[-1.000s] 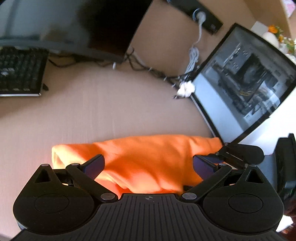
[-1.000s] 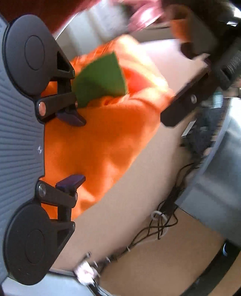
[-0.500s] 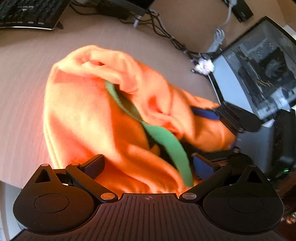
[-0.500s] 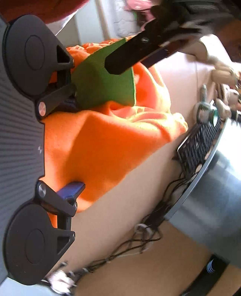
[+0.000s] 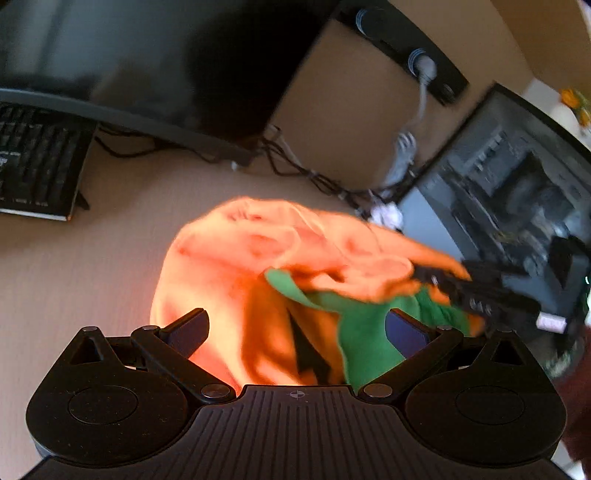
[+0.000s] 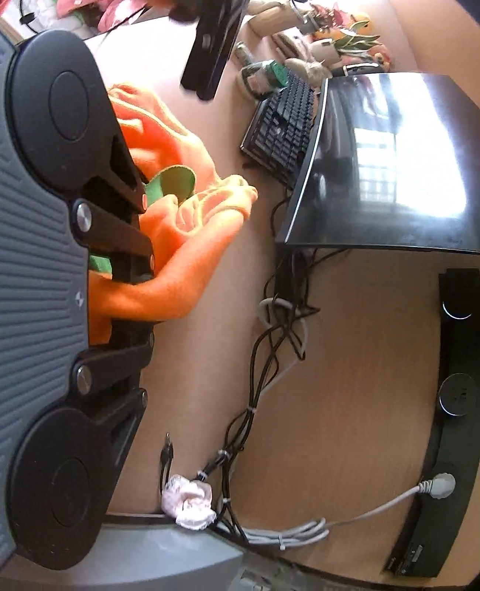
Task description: Fold clothes
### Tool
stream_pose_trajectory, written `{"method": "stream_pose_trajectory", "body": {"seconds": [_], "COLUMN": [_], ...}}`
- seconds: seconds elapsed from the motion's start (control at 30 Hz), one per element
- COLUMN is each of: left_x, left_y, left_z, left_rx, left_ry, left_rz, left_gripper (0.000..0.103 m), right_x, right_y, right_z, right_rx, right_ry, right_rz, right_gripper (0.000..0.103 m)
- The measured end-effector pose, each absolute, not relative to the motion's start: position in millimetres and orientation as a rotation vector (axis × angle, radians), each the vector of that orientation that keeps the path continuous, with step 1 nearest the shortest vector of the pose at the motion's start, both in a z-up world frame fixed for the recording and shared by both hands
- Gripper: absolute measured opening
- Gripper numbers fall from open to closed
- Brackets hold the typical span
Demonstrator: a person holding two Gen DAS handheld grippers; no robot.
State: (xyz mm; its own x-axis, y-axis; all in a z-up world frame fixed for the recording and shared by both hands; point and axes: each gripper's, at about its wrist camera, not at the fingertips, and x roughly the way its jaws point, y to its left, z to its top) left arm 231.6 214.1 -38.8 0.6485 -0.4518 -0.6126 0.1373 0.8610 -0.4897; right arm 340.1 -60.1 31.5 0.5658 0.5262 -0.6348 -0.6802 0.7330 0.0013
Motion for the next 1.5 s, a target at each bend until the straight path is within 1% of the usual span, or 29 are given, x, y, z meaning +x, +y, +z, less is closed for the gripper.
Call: {"method": "stream_pose_trajectory", "body": {"seconds": [0.1, 0.2, 0.27, 0.37, 0.43, 0.53, 0.6, 0.63, 0.7, 0.73, 0.77, 0.8, 0.83, 0.87, 0.9, 0.93, 0.97, 1.03, 1.13, 1.2, 1.3, 1.37, 1.5], "left_x": [216.2, 206.1, 199.3, 190.9, 187.4, 186.4, 185.3, 185.4, 179.6, 176.1, 172.6, 168.6, 164.6, 160.6, 158.9, 157.9, 159.2, 160.3, 159.2, 158.4, 157.3, 156.6, 155.7], "left_y": [214.3, 219.6, 229.4, 239.2, 237.0, 224.5, 217.0, 212.7, 202.6, 197.2, 191.8, 189.7, 187.8, 185.9, 186.5, 186.3, 185.8, 185.6, 186.6, 187.3, 188.3, 188.9, 197.3], "left_z": [-41.3, -37.9, -25.3, -3.1, 8.9, 7.1, -14.5, -28.6, -58.4, -70.3, -82.1, -86.3, -90.0, -93.8, -93.3, -93.4, -94.0, -93.6, -89.7, -87.1, -83.2, -80.6, -88.8], "left_rx": [-0.442, -0.505, -0.566, -0.638, -0.643, -0.611, -0.620, -0.627, -0.624, -0.604, -0.583, -0.559, -0.534, -0.510, -0.509, -0.513, -0.519, -0.530, -0.544, -0.553, -0.567, -0.577, -0.717], "left_ry": [0.823, 0.811, 0.756, 0.651, 0.615, 0.656, 0.763, 0.833, 0.964, 1.010, 1.055, 1.057, 1.057, 1.057, 1.052, 1.051, 1.051, 1.061, 1.090, 1.110, 1.139, 1.158, 1.219], "left_rz": [-0.371, -0.350, -0.356, -0.398, -0.422, -0.488, -0.505, -0.513, -0.518, -0.518, -0.518, -0.519, -0.519, -0.520, -0.519, -0.516, -0.512, -0.515, -0.543, -0.562, -0.590, -0.608, -0.659], "left_gripper": [0.103, 0.103, 0.103, 0.103, 0.103, 0.103, 0.103, 0.103, 0.103, 0.103, 0.103, 0.103, 0.103, 0.103, 0.103, 0.103, 0.103, 0.103, 0.103, 0.103, 0.103, 0.103, 0.103], "right_x": [304.7, 257.1, 220.1, 174.2, 151.1, 145.8, 149.9, 153.1, 162.2, 166.9, 177.2, 188.7, 201.0, 213.5, 222.4, 230.4, 238.5, 249.1, 264.1, 261.2, 249.3, 247.6, 245.3], "right_y": [-58.0, -43.6, -34.7, -19.2, -10.9, -10.4, -13.3, -15.6, -21.7, -24.9, -33.2, -42.7, -54.3, -66.4, -75.7, -84.4, -93.0, -91.4, -86.1, -76.7, -75.7, -77.2, -80.6], "right_z": [50.0, 55.3, 40.5, -7.5, -36.6, -45.5, -43.9, -42.0, -30.7, -24.7, -14.1, -2.4, 9.4, 21.3, 28.2, 33.9, 39.6, 22.2, -8.3, -38.7, -61.0, -63.6, -66.7], "right_rx": [-0.313, -0.471, -0.597, -0.792, -0.886, -0.871, -0.846, -0.837, -0.772, -0.737, -0.655, -0.561, -0.459, -0.355, -0.292, -0.240, -0.187, -0.229, -0.313, -0.452, -0.452, -0.430, -0.385], "right_ry": [0.578, 0.497, 0.515, 0.541, 0.544, 0.553, 0.564, 0.572, 0.617, 0.641, 0.678, 0.717, 0.748, 0.777, 0.776, 0.768, 0.759, 0.792, 0.844, 0.879, 0.825, 0.815, 0.801], "right_rz": [0.769, 0.865, 0.945, 1.024, 1.054, 1.049, 1.047, 1.052, 1.077, 1.090, 1.103, 1.114, 1.121, 1.126, 1.108, 1.085, 1.061, 0.970, 0.825, 0.762, 0.737, 0.733, 0.726], "right_gripper": [0.008, 0.008, 0.008, 0.008, 0.009, 0.010, 0.011, 0.013, 0.021, 0.033, 0.047, 0.055, 0.067, 0.075, 0.079, 0.088, 0.094, 0.099, 0.100, 0.103, 0.103, 0.103, 0.103]}}
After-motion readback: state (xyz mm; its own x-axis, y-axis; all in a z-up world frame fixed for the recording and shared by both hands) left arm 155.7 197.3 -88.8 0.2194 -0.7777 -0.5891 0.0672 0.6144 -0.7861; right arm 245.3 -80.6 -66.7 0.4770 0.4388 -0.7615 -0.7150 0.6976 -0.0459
